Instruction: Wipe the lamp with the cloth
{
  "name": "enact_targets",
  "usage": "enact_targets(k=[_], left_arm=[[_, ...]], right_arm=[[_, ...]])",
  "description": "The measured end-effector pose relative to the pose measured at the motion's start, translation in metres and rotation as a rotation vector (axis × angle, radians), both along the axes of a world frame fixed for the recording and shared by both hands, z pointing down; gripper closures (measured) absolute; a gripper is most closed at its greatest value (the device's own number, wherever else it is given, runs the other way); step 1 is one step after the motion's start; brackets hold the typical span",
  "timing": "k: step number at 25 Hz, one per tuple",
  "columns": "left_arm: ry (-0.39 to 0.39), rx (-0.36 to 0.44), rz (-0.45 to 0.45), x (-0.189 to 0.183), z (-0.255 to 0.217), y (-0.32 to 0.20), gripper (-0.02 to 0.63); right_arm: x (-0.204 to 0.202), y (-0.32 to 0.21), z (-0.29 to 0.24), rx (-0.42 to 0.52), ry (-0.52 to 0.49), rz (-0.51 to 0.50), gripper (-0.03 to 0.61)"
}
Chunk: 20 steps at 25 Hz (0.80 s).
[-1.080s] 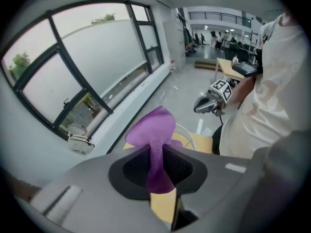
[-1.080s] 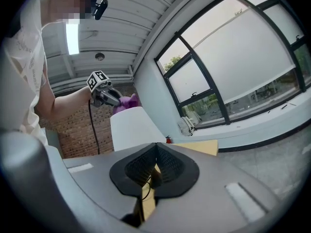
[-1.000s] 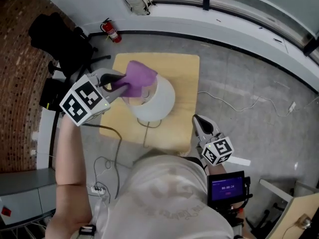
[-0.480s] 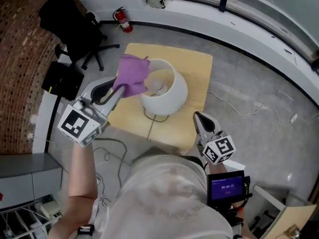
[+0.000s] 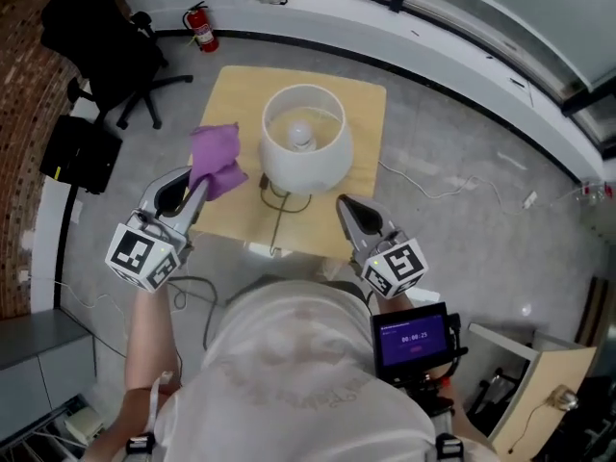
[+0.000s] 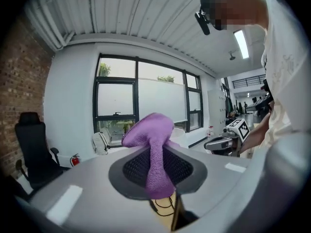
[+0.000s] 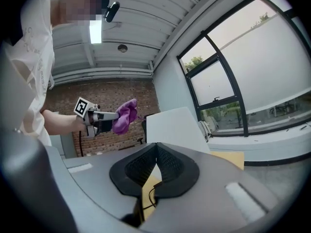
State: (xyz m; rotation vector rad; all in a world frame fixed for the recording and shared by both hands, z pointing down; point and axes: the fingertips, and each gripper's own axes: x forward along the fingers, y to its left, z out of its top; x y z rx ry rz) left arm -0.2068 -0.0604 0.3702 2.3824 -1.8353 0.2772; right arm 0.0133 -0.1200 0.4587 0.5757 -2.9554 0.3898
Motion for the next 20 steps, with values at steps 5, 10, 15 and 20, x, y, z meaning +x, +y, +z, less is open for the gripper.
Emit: enact_targets(k=[5,10,15,20], left_arm=[[0.064,-0.005,0.014,-0.005,0.043,0.023,0.543],[0.131,0.015,0.073,0.019,0.065,0.038,0.543],[0.173,0.022,0.107,0.046,0.078,0.052,0.543],[0.168,0.021,0.144,0.052,0.082,0.069,0.543]], right_arm=[[-0.031,0.031,-0.010,0.036,-0.013,-0.007,0.563],[-0.035,0.060,-0.015,0.044,-0.004,0.019,0.563],[-0.022,0.087,-0.010,0.032,0.016,0.050,0.565],[-0.023,0.109,-0.009,0.026,0.031,0.074,0.565]])
